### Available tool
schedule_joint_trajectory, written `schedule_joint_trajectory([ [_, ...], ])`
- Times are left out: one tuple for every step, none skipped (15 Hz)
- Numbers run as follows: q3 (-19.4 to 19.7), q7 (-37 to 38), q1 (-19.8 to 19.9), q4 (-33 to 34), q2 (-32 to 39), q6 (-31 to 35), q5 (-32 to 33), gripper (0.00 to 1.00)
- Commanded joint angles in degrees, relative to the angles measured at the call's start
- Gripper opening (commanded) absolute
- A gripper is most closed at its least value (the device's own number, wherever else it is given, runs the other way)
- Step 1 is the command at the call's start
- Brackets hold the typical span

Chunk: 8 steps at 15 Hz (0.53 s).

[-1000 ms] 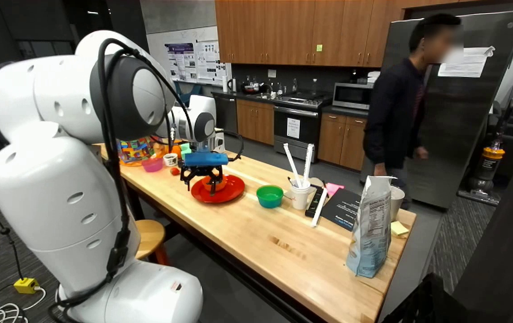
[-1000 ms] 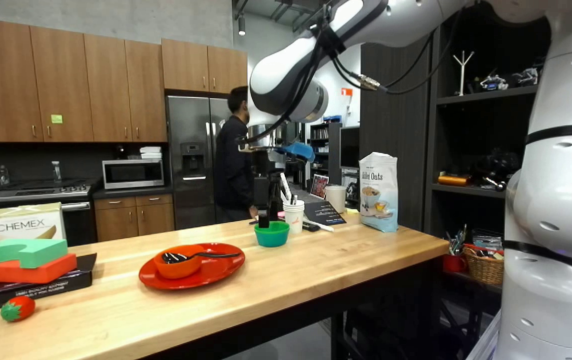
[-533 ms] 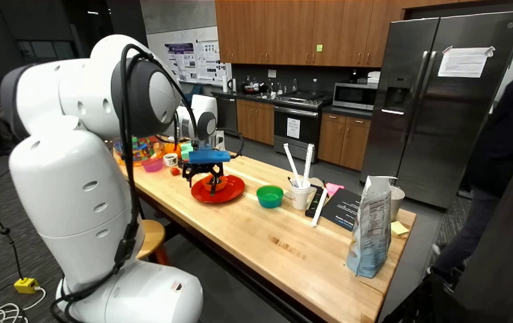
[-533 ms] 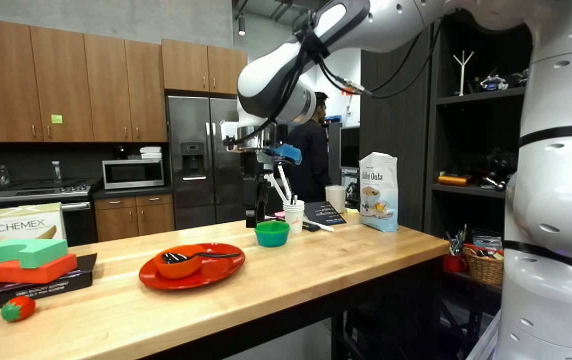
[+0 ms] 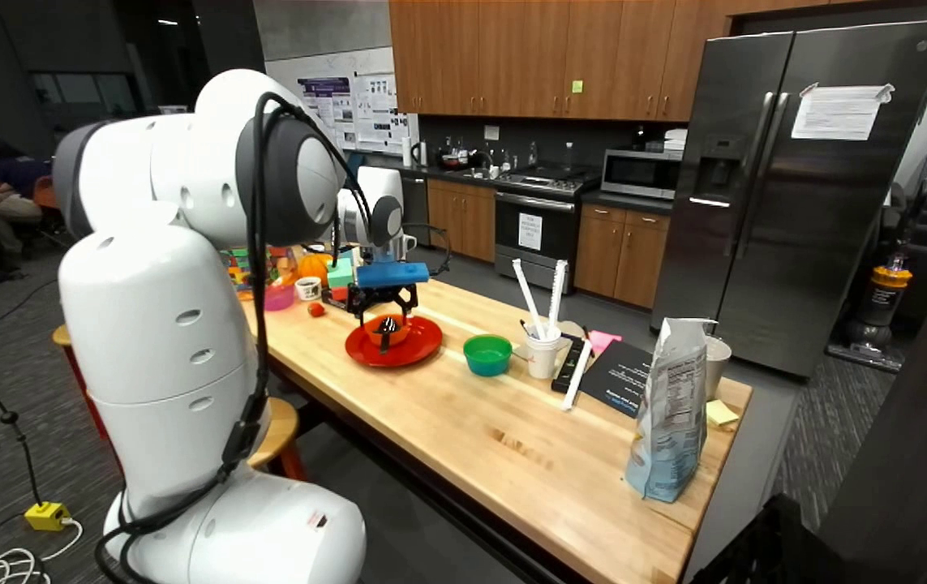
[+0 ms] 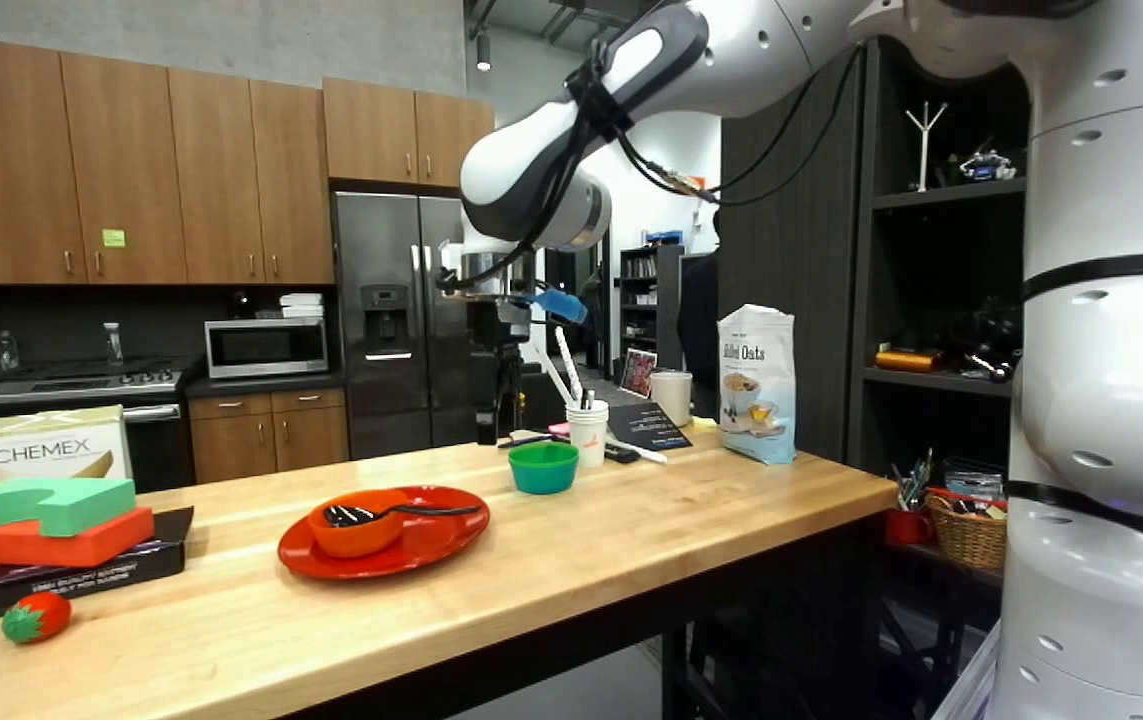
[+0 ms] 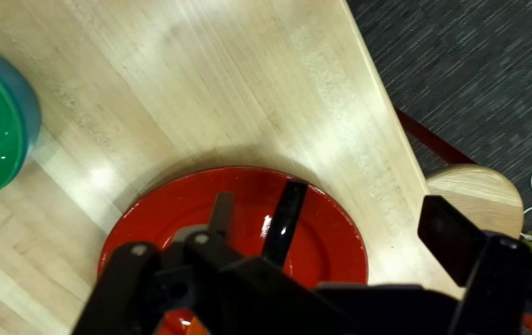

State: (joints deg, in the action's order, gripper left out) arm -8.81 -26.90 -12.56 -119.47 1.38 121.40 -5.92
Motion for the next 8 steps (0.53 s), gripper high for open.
schedule_joint_trajectory([
  [-0.14,0.48,1.83,2.92,3.65,3.00,0.20,1.00],
  [-0.26,0.28,2.12,3.68,4.56,3.56,0.05,1.00],
  [-0.43,0.10,2.31,4.38,5.44,4.07,0.29,1.00],
  [-0.60,-0.24,2.46,5.12,6.24,4.54,0.44,1.00],
  [-0.75,-0.36,2.53,5.67,6.83,4.89,0.73,1.00],
  [-0.92,-0.52,2.56,6.16,7.21,5.07,0.82,1.00],
  [-1.16,-0.75,2.56,6.36,7.31,5.26,0.75,1.00],
  [-1.44,-0.95,2.52,6.43,7.16,5.44,0.67,1.00],
])
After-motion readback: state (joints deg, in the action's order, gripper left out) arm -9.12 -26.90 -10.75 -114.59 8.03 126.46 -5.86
